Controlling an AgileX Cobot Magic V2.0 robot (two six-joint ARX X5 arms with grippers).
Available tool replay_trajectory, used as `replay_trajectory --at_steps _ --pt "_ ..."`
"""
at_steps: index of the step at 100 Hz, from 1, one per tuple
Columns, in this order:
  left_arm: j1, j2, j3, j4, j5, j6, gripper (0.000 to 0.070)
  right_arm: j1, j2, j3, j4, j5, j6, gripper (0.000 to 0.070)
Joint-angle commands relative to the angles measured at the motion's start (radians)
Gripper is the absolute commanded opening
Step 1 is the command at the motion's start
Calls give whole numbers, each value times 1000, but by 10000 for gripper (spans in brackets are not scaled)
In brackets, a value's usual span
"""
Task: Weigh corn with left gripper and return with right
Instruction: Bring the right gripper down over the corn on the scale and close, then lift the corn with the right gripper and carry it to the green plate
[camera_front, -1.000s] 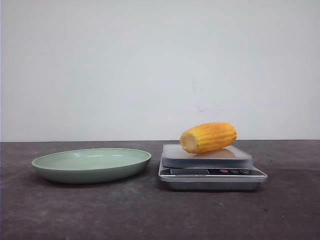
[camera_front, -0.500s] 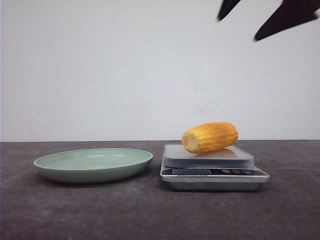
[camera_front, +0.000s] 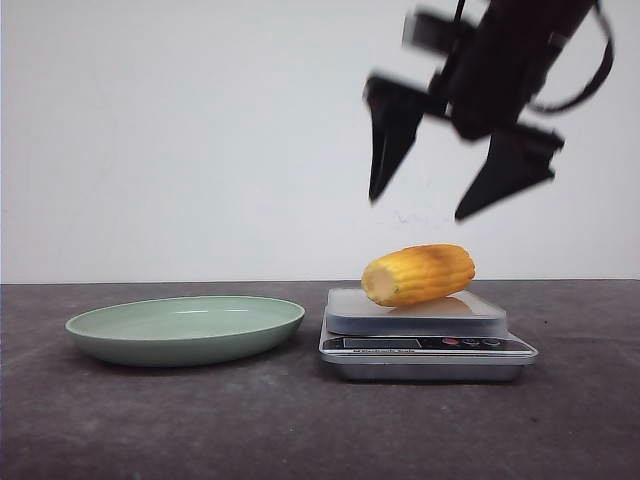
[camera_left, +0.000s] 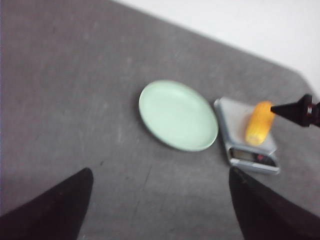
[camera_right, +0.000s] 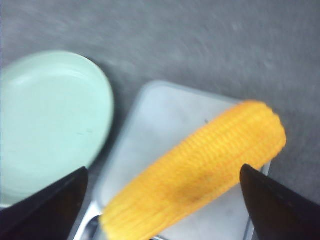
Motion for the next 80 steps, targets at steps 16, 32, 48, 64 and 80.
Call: replay_trajectory --at_steps 16,32,48,64,80 --pt "3 -8 1 14 16 38 512 6 111 19 48 12 68 617" --pt "3 -8 1 13 16 47 512 7 148 19 60 23 94 539" --pt "3 -8 1 13 15 58 512 8 153 19 53 35 94 202" --pt "3 -8 1 18 15 59 512 29 131 19 68 74 74 0" --pt "3 -8 1 16 15 58 512 97 45 28 117 81 48 0"
